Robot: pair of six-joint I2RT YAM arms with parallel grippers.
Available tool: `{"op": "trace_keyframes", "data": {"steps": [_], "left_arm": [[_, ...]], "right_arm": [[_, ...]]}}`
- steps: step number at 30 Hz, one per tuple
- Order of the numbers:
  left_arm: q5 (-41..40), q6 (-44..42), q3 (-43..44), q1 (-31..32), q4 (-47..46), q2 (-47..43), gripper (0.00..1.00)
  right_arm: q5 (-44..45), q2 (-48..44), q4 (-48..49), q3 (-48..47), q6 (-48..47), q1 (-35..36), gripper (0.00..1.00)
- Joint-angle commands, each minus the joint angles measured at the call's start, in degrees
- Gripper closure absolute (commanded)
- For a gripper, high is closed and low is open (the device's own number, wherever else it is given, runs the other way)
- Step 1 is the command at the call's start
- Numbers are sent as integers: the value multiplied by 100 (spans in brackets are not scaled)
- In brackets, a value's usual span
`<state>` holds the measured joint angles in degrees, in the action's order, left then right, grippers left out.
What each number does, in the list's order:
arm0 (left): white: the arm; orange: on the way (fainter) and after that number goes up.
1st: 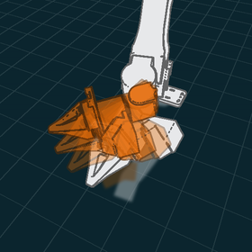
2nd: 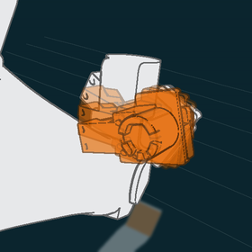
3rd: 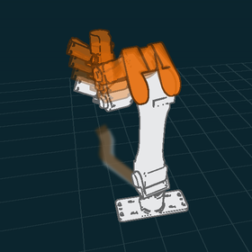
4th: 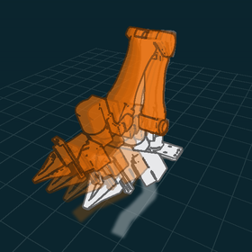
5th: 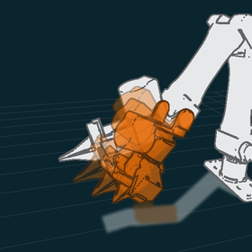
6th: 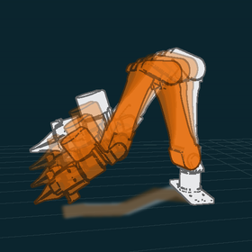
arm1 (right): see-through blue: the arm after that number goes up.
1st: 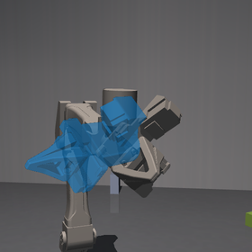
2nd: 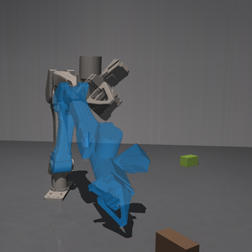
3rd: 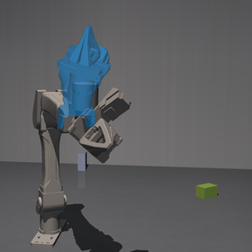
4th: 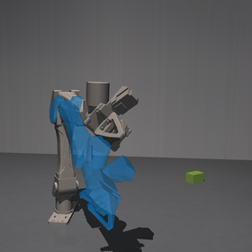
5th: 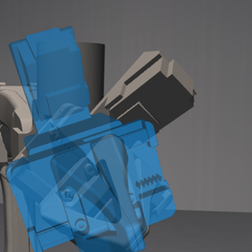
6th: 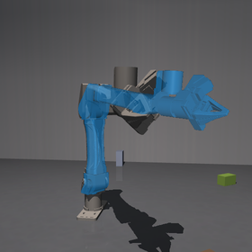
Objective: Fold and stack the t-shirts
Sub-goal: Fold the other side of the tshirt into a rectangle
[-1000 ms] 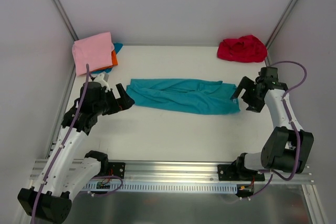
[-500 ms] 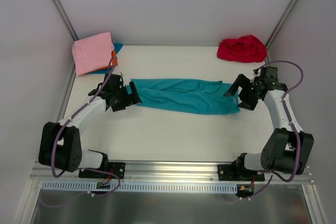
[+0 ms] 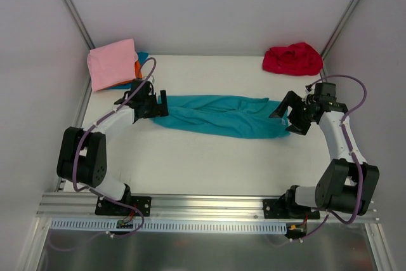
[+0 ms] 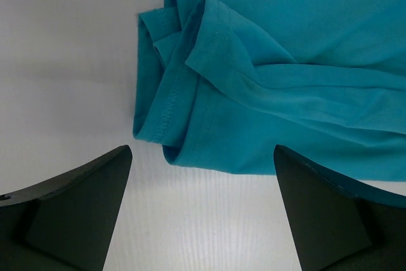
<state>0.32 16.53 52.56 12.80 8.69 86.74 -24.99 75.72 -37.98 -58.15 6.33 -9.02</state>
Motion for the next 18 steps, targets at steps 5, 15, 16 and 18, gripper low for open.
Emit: {"op": "trace_keyframes", "data": {"steps": [5,15,16,18], "left_arm": [[-40,-1469,809,-75,528,756,3],[987,-1364,835,-418,406,1029,5],[1057,-1329,818,-418,388,1073,5],[1154,-1267,809,-418,318,1099,5]], "right_arm": [[-111,-93,-61,-3,-97,23,0],[-85,-67,-105,-38,-88,23,1],[-76,-75,-113,-38,-97,23,0],[-67,-84,-122,-30,-97,23,1]]}}
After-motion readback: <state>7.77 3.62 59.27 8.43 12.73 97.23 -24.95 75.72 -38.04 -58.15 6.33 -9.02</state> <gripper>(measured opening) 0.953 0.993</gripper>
